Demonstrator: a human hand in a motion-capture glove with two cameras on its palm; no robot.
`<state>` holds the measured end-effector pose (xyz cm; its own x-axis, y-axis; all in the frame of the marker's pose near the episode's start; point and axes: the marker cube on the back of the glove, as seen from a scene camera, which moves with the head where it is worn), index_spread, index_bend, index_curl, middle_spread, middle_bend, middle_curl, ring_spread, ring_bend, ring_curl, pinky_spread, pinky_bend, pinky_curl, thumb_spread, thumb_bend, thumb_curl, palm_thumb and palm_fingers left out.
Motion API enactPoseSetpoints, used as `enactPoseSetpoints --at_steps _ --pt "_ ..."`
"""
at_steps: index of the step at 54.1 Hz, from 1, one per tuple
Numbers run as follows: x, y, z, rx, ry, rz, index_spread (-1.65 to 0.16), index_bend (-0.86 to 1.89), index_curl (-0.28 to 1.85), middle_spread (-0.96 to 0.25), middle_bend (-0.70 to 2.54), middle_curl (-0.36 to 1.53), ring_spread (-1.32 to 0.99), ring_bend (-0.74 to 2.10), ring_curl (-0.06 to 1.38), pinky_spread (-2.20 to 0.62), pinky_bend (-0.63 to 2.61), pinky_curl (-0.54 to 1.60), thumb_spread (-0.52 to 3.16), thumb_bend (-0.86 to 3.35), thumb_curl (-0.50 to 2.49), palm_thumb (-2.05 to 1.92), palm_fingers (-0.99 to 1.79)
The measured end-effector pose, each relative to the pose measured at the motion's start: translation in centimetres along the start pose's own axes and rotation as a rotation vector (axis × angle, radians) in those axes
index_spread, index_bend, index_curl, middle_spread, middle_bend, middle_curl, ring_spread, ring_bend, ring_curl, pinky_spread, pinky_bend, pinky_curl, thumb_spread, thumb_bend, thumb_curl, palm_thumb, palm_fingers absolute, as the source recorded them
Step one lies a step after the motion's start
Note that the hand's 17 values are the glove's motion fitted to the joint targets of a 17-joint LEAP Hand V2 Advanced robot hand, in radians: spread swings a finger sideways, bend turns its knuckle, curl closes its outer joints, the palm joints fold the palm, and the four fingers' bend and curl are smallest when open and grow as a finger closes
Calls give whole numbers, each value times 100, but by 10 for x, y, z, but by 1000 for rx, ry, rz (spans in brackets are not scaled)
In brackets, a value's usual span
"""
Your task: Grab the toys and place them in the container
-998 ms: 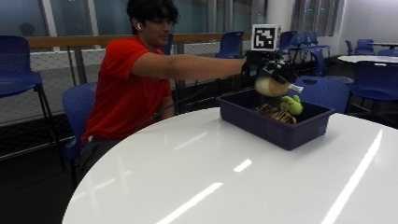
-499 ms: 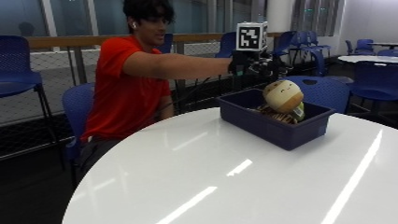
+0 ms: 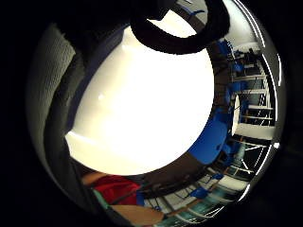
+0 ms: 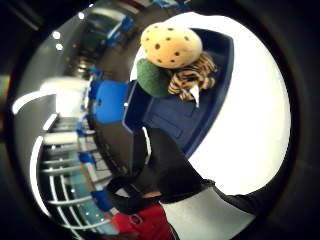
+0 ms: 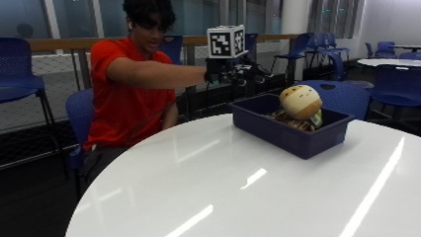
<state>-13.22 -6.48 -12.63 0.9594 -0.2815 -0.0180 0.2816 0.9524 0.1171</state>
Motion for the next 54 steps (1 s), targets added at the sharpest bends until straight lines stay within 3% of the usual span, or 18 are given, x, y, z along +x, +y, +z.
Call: enactPoseSetpoints --at_steps 25,54 --pt "113 76 -29 55 19 146 -38 20 38 -9 16 30 -2 18 27 8 67 31 111 -5 25 -5 -6" --pt "154 105 23 -97 -27 208 -38 19 40 -9 16 28 -2 17 26 7 66 32 113 -4 23 -5 -7"
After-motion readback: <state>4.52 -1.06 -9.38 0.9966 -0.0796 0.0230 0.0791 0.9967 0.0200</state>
